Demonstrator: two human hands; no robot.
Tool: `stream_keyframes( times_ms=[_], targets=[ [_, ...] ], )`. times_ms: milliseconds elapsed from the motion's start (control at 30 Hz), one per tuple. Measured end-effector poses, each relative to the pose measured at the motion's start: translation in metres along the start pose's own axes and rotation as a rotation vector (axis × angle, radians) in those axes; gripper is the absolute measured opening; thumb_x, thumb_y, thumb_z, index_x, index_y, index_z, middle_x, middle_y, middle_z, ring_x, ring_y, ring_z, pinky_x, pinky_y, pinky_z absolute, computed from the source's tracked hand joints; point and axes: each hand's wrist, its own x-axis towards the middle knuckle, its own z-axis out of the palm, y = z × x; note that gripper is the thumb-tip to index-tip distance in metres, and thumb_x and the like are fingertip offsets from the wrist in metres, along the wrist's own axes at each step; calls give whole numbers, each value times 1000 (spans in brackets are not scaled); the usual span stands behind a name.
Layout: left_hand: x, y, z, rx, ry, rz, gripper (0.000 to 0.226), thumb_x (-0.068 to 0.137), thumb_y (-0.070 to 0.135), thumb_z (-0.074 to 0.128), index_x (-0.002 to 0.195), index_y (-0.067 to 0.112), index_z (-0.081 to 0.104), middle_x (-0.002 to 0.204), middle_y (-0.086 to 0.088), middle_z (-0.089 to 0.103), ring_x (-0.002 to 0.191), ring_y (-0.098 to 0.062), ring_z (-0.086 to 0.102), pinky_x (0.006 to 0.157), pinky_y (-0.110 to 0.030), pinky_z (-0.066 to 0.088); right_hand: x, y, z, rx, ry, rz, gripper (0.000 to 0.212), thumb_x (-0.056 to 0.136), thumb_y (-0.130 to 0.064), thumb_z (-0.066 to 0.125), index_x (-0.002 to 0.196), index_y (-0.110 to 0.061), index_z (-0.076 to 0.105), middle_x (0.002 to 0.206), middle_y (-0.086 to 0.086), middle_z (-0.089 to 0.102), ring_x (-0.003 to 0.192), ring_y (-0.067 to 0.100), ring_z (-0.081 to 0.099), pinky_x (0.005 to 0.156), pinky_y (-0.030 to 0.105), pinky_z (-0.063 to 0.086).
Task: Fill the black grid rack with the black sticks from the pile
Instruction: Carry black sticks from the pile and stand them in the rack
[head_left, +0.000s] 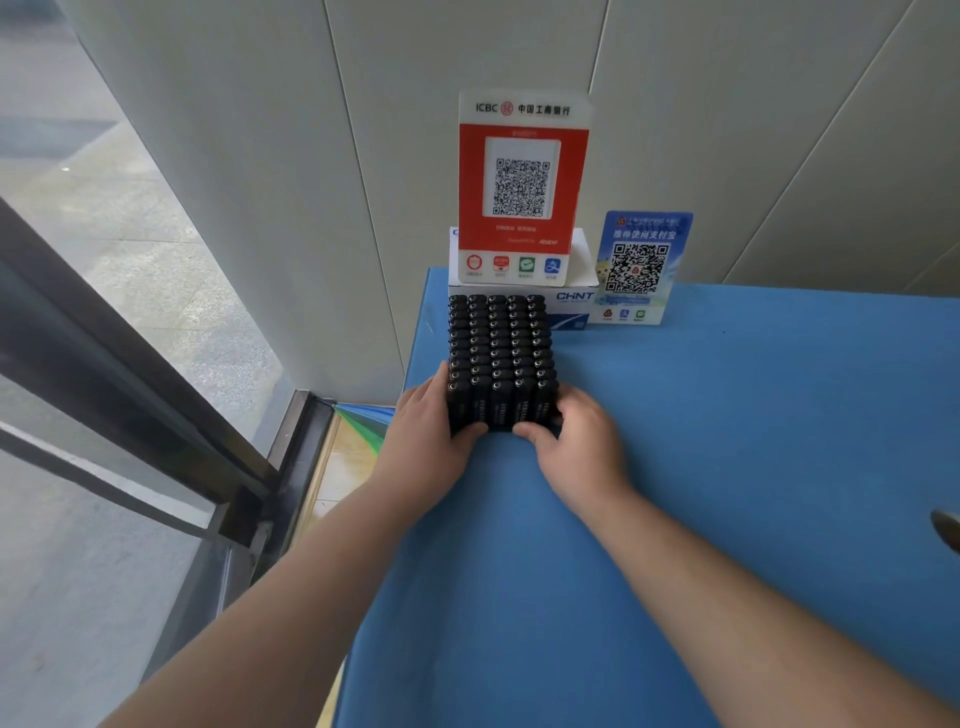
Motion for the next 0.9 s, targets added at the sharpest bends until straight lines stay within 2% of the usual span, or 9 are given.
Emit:
stream_keyframes(
  times_ms=[100, 300, 433, 533, 633, 800, 900],
  targets=[
    [1, -2, 2, -7, 30, -17, 54, 86, 20, 67, 135, 26, 45, 122, 8, 60, 113, -22, 49, 91, -30, 37, 2, 0, 3, -17, 30, -32, 34, 79, -14, 81, 110, -18, 69, 104, 0, 70, 95, 21, 62, 73, 21, 36],
    [2, -4, 4, -6, 62, -21, 52, 86, 22, 66, 133, 29, 45, 109, 11, 63, 104, -21, 54, 83, -34, 43, 3, 3, 9, -32, 56, -43, 38, 78, -16, 80, 113, -21, 66, 103, -4, 68, 94, 24, 64, 78, 32, 51],
    [-1, -3, 5, -35, 86, -55, 58, 87, 26, 66, 138, 32, 40, 109, 13, 63, 105, -16, 52, 84, -34, 46, 3, 4, 10, -8, 62, -60, 39, 79, -13, 78, 115, -19, 65, 105, -4, 68, 93, 23, 64, 81, 33, 52],
    [-1, -3, 5, -34, 85, -56, 50, 87, 25, 66, 132, 32, 44, 107, 14, 63, 104, -15, 53, 85, -36, 48, 3, 6, 11, 9, 64, -52, 41, 81, -11, 77, 120, -17, 65, 108, -2, 68, 96, 23, 65, 84, 36, 53],
    [-2, -2, 5, -40, 87, -40, 44, 88, 21, 65, 127, 29, 48, 107, 14, 63, 106, -16, 53, 86, -37, 47, 3, 7, 11, 20, 69, -49, 41, 82, -11, 75, 121, -17, 65, 110, -3, 68, 97, 22, 66, 85, 34, 54],
    [-2, 0, 7, -28, 94, -47, 43, 89, 22, 65, 129, 28, 48, 109, 14, 61, 109, -14, 49, 83, -30, 38, 3, 7, 10, 10, 59, -17, 36, 85, -15, 74, 120, -17, 66, 109, -1, 69, 96, 20, 66, 83, 32, 53],
    [-1, 2, 5, -35, 95, -40, 45, 89, 24, 65, 130, 30, 47, 112, 13, 62, 110, -14, 51, 86, -32, 43, 2, 6, 7, 57, 40, 7, 39, 86, -14, 75, 124, -18, 66, 112, -2, 68, 89, 14, 66, 82, 27, 53]
  ],
)
